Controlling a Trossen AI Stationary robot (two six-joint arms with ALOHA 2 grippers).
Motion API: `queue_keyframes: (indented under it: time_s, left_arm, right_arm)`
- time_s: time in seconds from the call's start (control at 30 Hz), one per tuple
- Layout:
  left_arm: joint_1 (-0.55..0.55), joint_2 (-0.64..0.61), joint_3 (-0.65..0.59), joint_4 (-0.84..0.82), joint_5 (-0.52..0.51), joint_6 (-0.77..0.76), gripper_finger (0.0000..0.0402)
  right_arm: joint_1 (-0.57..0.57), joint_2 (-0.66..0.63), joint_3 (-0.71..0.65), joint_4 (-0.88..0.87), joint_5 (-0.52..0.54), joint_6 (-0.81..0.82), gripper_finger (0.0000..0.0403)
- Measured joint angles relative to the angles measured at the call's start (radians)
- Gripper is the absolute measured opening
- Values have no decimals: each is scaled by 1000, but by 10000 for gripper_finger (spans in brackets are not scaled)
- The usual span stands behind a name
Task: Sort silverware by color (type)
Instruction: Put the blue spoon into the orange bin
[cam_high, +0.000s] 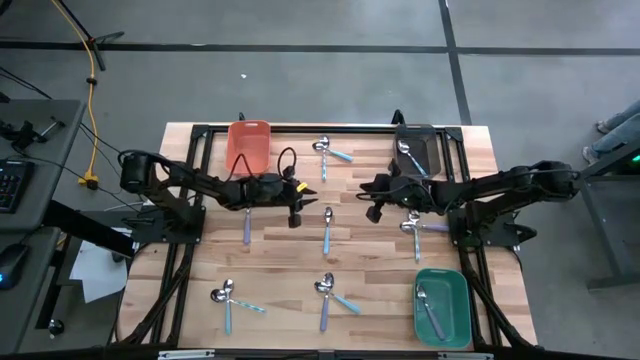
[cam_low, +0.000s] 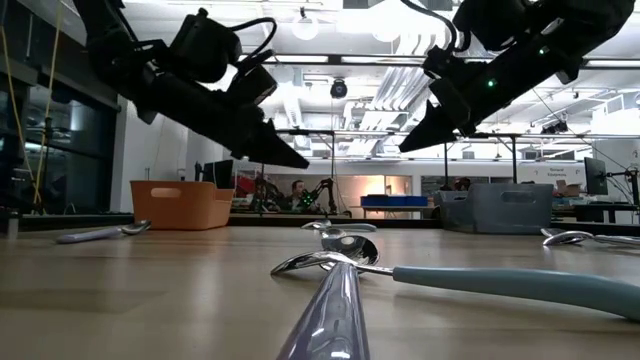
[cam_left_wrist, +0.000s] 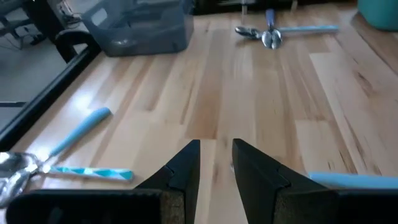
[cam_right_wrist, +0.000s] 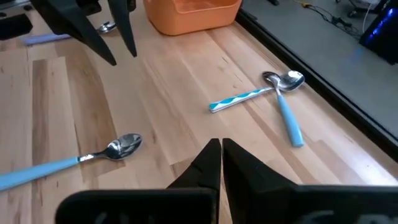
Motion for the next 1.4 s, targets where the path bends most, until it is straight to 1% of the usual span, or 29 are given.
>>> queue_keyframes:
  time_s: [0.13,0.23,0.33,0.43,0.57,0.7,0.8,0.97,1.17,1.3,1.4]
  left_arm:
    - [3,0,25,-12,11,-11,87]
    - [2,0,28,-10,61,-22,87]
    - [2,0,25,12,72,-17,87]
    - [5,0,-10,115,81,-8,77]
    - [27,0,-54,221,145,-8,50]
    - [45,0,-95,251,160,-22,21]
    - [53,0,-123,277,160,-48,4]
    - [56,0,-162,293,164,-54,3]
    - [52,0,-181,296,179,-76,1]
    - [41,0,-181,297,179,-76,1]
    - [39,0,-181,297,179,-71,1]
  right_arm:
    - [0,0,0,1,0,42,19]
    - [-7,1,0,35,22,49,42]
    - [-33,1,7,49,15,70,67]
    - [-82,1,19,53,-50,84,87]
    - [-166,2,36,50,-106,69,100]
    - [-259,4,65,32,-194,27,103]
    - [-314,31,111,-9,-245,-9,104]
    - [-364,170,259,-136,-316,-90,104]
    - [-414,387,532,-427,-325,-190,107]
    - [-445,537,709,-608,-327,-228,129]
    - [-472,639,820,-709,-361,-249,150]
